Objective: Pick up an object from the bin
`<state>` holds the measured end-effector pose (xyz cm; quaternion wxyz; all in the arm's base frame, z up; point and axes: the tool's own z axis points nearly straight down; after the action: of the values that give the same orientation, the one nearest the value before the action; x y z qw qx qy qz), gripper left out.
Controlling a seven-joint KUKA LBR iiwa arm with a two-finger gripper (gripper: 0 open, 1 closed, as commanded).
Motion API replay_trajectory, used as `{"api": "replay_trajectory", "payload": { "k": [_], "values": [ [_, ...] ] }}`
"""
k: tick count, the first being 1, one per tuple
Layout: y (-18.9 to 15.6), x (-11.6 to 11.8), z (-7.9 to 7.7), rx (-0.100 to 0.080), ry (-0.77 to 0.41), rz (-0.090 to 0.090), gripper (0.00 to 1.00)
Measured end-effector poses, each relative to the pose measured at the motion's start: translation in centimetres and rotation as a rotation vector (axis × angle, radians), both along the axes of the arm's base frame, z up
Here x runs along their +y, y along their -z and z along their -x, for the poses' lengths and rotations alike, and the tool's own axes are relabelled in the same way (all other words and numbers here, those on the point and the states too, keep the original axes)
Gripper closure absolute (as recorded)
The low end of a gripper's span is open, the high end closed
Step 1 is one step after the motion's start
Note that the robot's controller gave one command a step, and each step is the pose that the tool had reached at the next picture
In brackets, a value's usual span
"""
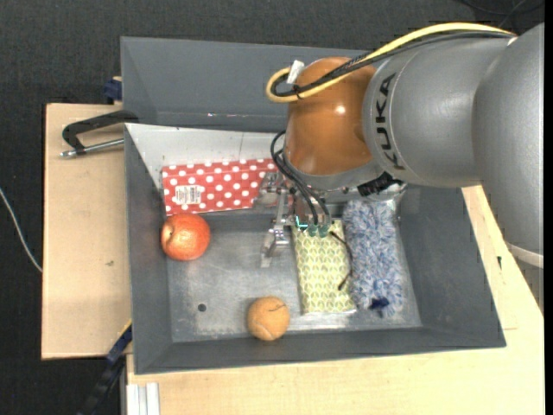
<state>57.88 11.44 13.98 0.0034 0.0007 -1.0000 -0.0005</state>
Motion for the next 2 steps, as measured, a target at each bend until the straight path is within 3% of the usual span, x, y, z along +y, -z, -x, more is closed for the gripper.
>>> {"api": "replay_trajectory", "payload": {
  "k": [1, 2],
  "values": [
    [-0.3, -1.6, 0.9, -0.011, -0.034, -0.003, 0.0],
    [0.2, -6.2, 3.2, -0.005, -0.076, 0.003, 0.0]
  ]
}}
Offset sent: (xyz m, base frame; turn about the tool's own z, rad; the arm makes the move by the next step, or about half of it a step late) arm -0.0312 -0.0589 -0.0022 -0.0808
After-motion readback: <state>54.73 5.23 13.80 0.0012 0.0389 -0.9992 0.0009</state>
